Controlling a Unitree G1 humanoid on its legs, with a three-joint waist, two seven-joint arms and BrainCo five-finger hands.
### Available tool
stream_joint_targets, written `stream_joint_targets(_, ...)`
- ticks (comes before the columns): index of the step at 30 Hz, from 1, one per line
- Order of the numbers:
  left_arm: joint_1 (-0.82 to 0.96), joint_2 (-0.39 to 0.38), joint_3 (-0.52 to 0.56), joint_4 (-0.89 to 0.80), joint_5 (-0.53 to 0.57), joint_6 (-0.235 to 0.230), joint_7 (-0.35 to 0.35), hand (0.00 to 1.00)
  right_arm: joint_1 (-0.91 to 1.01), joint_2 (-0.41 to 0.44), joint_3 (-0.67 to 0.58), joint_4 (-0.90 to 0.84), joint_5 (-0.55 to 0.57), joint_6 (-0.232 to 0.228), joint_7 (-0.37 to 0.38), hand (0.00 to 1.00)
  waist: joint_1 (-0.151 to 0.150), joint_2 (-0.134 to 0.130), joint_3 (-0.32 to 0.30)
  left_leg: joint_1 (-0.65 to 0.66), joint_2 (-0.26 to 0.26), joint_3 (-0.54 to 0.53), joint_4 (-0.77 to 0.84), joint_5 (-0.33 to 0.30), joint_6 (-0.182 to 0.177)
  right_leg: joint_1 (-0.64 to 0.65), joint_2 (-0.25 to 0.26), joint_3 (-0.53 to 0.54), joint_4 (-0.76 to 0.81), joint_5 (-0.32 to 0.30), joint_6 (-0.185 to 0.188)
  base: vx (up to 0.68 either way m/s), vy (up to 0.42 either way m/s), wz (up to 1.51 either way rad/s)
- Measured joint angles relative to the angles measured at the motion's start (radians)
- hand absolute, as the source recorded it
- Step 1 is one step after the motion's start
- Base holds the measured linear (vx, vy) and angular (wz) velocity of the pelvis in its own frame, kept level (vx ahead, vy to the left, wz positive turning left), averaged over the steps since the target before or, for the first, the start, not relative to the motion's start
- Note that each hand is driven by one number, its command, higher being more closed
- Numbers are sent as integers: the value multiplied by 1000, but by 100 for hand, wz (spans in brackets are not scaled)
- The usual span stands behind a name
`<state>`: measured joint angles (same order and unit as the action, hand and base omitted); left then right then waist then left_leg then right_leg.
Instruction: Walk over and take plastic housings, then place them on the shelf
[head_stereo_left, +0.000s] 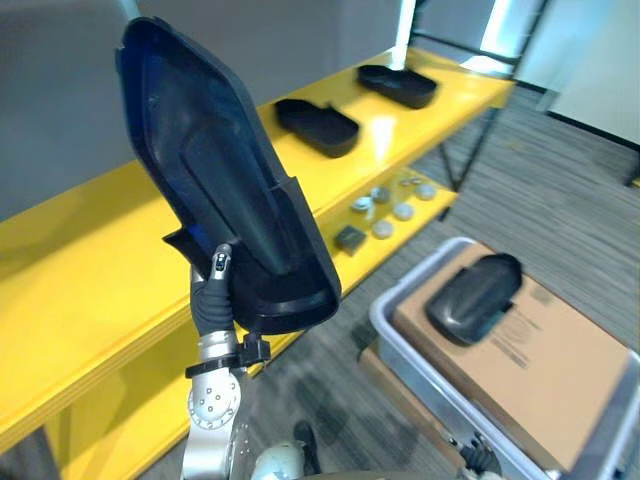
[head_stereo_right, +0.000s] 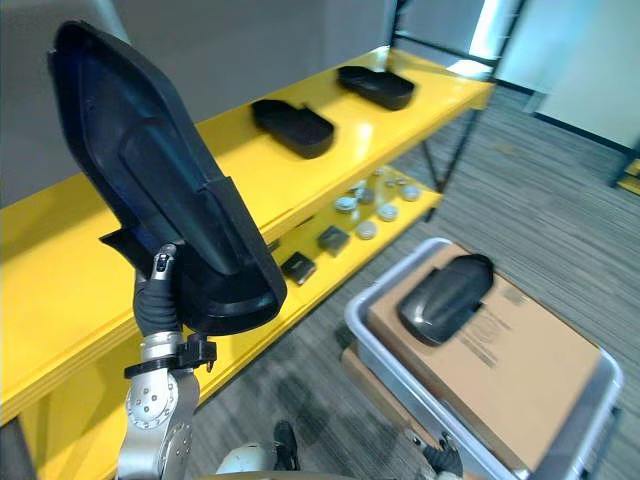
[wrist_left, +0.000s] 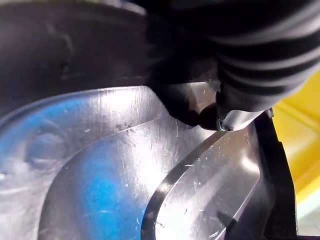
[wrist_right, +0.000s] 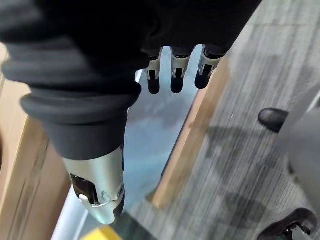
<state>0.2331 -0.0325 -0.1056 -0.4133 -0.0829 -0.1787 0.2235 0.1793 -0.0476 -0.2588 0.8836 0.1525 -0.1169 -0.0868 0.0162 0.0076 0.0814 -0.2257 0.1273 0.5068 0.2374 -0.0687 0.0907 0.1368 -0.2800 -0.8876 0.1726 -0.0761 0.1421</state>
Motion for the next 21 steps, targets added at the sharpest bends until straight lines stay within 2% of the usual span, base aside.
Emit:
stream_joint_targets(1, -9, 8, -20, 17, -5, -3, -2, 100, -14, 4, 8, -7, -8, -7, 3, 0, 5, -2, -2, 1, -28, 21, -23, -4, 3, 4, -22, -20, -6, 1, 9, 58, 173, 77)
stream_joint_targets(4, -32, 23, -59, 66, -14, -2, -21, 100, -47, 11, 24, -4, -37, -1, 4, 0, -3, -7, 6, 4, -124, -41, -76, -9, 11, 16, -52, -11, -35, 0, 15, 49, 196, 71)
stream_joint_targets(5, -35, 24, -64, 78, -14, -1, -35, 100, -48, 11, 29, -4, -52, 13, 4, 0, 1, -11, 11, 15, -150, -52, -69, -23, 29, 16, -88, -5, 15, -15, -12, 87, 193, 59)
stream_joint_targets(6, -36, 24, -67, 83, -14, 0, -41, 100, -53, 9, 35, -5, -59, 16, 4, 0, 0, -9, 13, 18, -160, -66, -58, -29, 33, 11, -108, 13, 59, -34, -59, 123, 194, 44)
stream_joint_targets(7, -46, 32, -78, 101, -15, 0, -44, 100, -59, 9, 43, -6, -68, 17, 5, 0, -8, -4, 17, 34, -175, -95, -52, -40, 48, -24, -133, 124, 171, -68, -121, 152, 171, 52)
stream_joint_targets(8, -67, 44, -90, 121, -15, 1, -44, 100, -62, 11, 45, -6, -74, 17, 6, 0, -13, 0, 20, 51, -183, -120, -60, -42, 50, -61, -114, 256, 241, -115, -106, 195, 168, 76)
stream_joint_targets(9, -88, 55, -97, 139, -14, 1, -46, 100, -74, 11, 52, -6, -76, 18, 5, 0, -18, 5, 30, 82, -187, -151, -74, -41, 50, -105, -67, 401, 295, -162, -87, 166, 101, 67)
stream_joint_targets(11, -97, 64, -96, 146, -14, 1, -43, 100, -74, 7, 80, -15, -79, 16, 4, 0, -33, 4, 33, 138, -201, -198, -96, -37, 54, -164, -1, 526, 312, -206, -71, 175, 50, 73)
stream_joint_targets(12, -99, 65, -96, 146, -13, 0, -42, 100, -73, 7, 83, -22, -83, 16, 4, 0, -36, 3, 32, 150, -206, -211, -96, -37, 53, -181, 8, 547, 308, -212, -67, 192, 21, 94)
stream_joint_targets(14, -105, 67, -96, 146, -13, -3, -39, 100, -70, 6, 95, -41, -85, 16, 3, 0, -55, 7, 33, 170, -222, -262, -96, -41, 47, -244, 35, 622, 279, -212, -67, 150, -2, 89)
stream_joint_targets(16, -107, 69, -98, 151, -13, -3, -25, 100, -60, 7, 111, -58, -87, 16, 3, 0, -59, 8, 33, 172, -228, -326, -75, -44, 42, -311, 67, 730, 246, -204, -56, 193, -32, 107)
stream_joint_targets(18, -103, 73, -99, 155, -10, -4, -10, 100, -13, 18, 113, -87, -96, 15, 3, 0, -54, -14, 33, 198, -236, -370, -57, -57, 21, -308, 74, 800, 219, -165, -35, 166, -86, 117)
stream_joint_targets(20, -96, 75, -92, 154, -10, -5, 4, 100, 4, 28, 115, -86, -106, 16, 3, 0, -44, -38, 26, 207, -241, -380, -62, -73, 9, -295, 70, 802, 193, -125, -50, 89, -144, 62)
stream_joint_targets(21, -93, 73, -91, 156, -10, -6, 6, 100, 4, 33, 116, -86, -107, 15, 4, 0, -36, -45, 20, 205, -237, -387, -62, -86, -7, -290, 75, 801, 167, -86, -51, 61, -192, 29)
